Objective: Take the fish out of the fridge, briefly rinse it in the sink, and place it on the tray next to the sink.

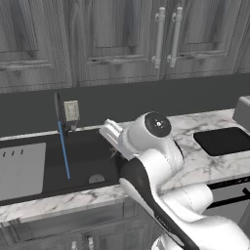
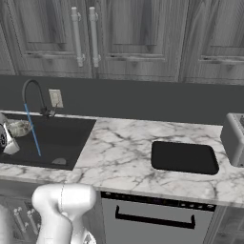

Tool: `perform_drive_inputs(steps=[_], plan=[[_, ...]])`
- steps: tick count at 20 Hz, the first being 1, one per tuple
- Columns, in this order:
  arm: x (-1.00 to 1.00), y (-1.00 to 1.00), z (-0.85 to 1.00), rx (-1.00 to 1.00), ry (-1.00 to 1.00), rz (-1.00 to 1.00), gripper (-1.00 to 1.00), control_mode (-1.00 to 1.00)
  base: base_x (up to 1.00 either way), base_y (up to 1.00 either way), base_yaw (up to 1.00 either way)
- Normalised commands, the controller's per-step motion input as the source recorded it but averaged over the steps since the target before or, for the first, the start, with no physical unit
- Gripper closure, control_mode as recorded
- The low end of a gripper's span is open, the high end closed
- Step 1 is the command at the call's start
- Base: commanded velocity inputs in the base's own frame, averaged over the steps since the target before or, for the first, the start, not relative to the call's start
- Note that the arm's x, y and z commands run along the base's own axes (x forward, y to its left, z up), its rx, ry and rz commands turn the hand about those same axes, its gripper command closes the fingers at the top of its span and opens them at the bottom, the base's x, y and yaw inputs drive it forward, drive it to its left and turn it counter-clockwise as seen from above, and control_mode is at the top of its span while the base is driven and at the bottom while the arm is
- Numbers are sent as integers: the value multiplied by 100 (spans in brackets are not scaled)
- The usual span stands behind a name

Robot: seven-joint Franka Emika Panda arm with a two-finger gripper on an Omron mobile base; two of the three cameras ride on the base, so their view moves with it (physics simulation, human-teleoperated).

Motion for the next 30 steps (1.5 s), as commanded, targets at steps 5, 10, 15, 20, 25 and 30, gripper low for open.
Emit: perform_drive_inputs(steps=[5,10,15,20,25,30], plan=[[5,-27,3,-16,55,-38,100,-100,0,0,0],[0,-19,-18,-6,0,5,100,-100,0,0,0],[-13,-73,-4,-1,-12,9,100,-100,0,0,0],[-2,-8,0,-1,-4,1,100,-100,0,0,0],[-60,-11,-18,-5,-1,4,100,-100,0,0,0],[0,0,0,0,0,0,100,100,-82,-91,1]])
